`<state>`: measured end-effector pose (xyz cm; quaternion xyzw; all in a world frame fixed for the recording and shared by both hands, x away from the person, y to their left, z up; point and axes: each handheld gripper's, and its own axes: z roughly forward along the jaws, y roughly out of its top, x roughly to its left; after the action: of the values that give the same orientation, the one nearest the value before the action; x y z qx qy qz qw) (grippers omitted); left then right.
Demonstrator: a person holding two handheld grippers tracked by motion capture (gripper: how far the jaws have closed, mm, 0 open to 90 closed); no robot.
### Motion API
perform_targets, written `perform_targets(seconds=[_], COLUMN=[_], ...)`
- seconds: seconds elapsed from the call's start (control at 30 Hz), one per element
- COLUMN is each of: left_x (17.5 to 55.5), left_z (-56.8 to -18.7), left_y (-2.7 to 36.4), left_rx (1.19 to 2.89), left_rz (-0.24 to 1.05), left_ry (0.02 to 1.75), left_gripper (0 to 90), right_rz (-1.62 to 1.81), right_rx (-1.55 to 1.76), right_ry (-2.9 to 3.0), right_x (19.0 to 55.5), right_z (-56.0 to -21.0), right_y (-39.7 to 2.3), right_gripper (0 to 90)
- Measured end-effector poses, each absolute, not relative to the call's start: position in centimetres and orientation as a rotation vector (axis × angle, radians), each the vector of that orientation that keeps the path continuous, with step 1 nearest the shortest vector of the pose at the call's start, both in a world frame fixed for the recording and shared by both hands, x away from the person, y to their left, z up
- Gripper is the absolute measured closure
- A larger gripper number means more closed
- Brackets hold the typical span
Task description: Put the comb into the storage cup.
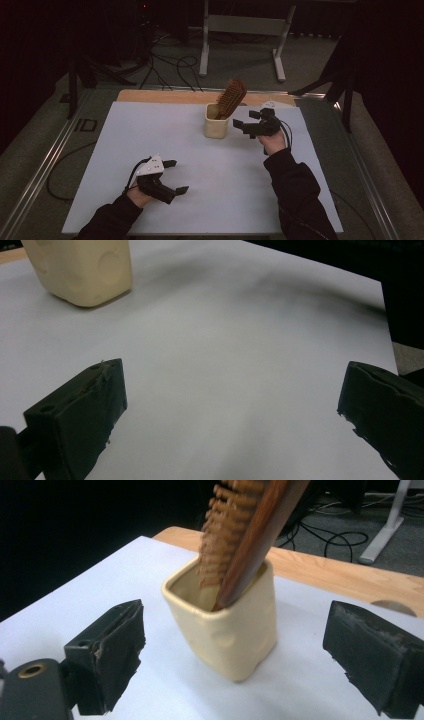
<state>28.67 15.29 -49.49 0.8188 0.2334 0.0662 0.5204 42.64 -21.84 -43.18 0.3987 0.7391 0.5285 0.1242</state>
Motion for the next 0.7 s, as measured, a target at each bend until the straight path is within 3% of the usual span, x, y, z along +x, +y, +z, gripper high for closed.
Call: perform_targets(seconds=[0.7], left_x=[28.5], left_z=[-49.5], left_y=[15.4], left_rx=[1.965], left_rz=[0.159], left_ry=[0.546], left_gripper=[0.0], right_rz=[1.542], right_rx=[1.095], right_ry=[2.232], right_x=[37.0], right_z=[-47.6], right_y=[-22.9], right_gripper=[9.7])
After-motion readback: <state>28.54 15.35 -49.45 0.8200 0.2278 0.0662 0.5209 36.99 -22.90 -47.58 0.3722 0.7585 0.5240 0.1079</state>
